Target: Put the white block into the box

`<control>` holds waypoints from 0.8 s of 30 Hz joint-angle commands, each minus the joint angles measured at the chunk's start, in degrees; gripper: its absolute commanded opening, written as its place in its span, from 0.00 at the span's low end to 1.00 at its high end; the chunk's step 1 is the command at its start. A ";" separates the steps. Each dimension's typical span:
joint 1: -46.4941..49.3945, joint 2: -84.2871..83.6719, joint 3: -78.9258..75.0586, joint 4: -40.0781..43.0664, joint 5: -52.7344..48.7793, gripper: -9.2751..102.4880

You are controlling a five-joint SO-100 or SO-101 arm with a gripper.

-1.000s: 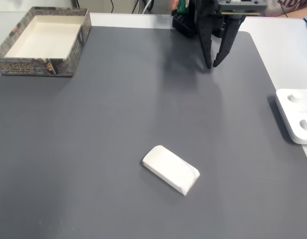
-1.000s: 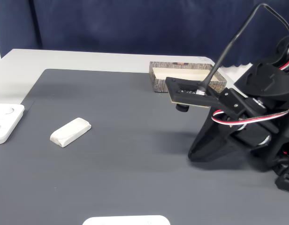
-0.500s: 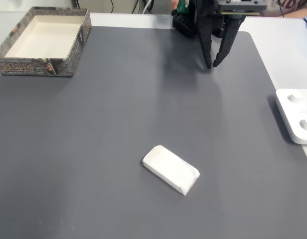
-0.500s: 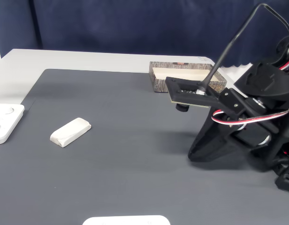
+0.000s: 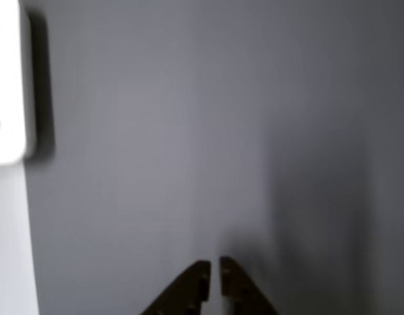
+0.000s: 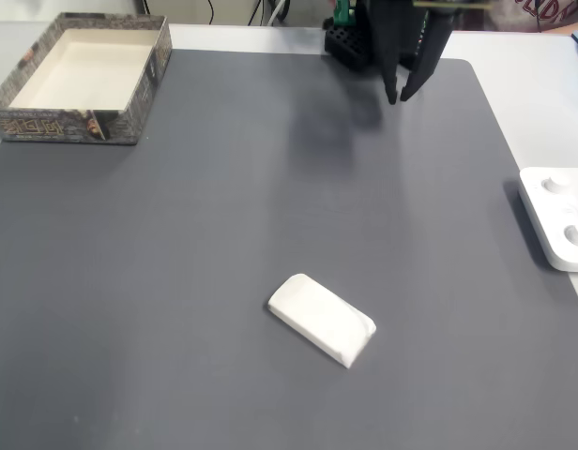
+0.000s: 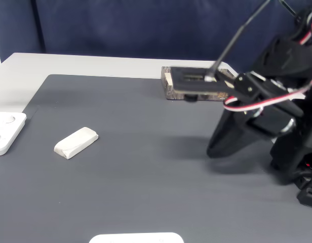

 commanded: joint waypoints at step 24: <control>8.70 -56.95 -53.17 -3.78 5.01 0.07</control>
